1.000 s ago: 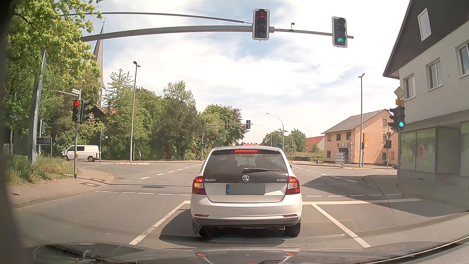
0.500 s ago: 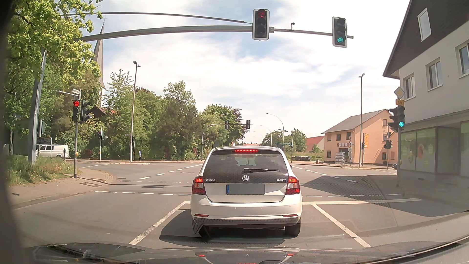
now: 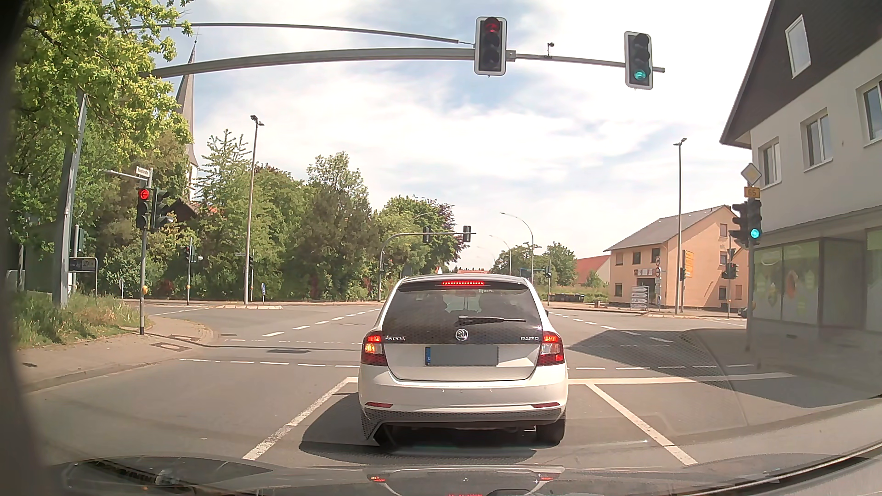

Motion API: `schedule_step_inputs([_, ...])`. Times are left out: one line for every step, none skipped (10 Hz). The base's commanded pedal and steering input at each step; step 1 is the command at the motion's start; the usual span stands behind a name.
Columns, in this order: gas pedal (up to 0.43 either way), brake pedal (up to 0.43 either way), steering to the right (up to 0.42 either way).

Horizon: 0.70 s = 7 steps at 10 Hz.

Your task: Follow the waypoints while adhering to traffic rules and regulations

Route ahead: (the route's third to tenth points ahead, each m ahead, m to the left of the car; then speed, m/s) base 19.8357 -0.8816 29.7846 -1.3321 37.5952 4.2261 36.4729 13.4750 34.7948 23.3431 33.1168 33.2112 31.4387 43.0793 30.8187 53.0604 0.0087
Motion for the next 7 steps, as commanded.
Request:
schedule_step_inputs([0.000, 0.000, 0.002])
schedule_step_inputs([0.000, 0.000, 0.001])
schedule_step_inputs([0.000, 0.000, 0.001])
schedule_step_inputs([0.000, 0.000, 0.001])
schedule_step_inputs([0.000, 0.000, 0.002])
schedule_step_inputs([0.000, 0.000, 0.002])
schedule_step_inputs([0.000, 0.000, 0.001])
